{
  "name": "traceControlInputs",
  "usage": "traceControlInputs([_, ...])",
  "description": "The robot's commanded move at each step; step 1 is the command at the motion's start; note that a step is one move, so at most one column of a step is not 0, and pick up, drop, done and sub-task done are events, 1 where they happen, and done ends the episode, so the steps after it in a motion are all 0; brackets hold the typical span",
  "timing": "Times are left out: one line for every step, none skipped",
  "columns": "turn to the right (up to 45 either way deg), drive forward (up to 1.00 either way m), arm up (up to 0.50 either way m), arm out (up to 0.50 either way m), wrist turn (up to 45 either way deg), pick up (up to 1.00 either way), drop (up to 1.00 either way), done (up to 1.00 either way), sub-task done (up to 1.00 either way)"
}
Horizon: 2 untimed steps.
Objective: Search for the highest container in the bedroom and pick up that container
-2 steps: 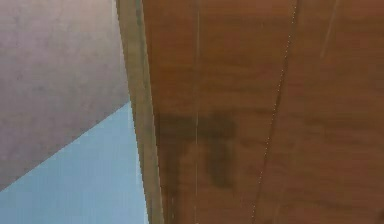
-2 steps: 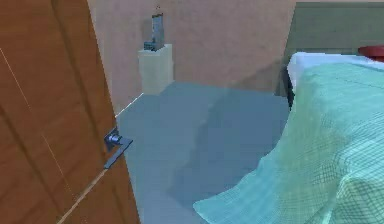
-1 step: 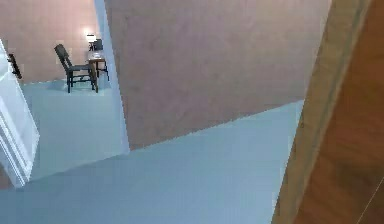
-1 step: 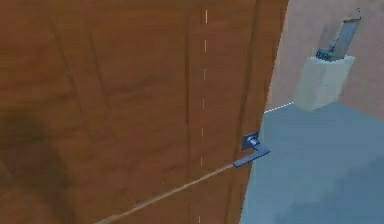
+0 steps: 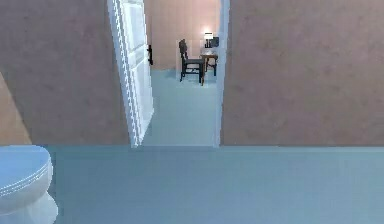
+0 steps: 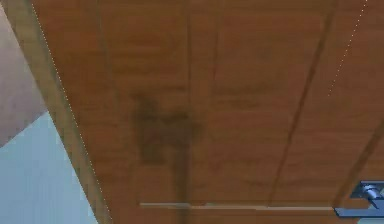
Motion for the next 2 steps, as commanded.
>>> traceControlInputs([0.0,1.00,0.00,0.00,0.0,0.00,0.00,0.00,0.00])
traceControlInputs([0.0,1.00,0.00,0.00,0.0,0.00,0.00,0.00,0.00])
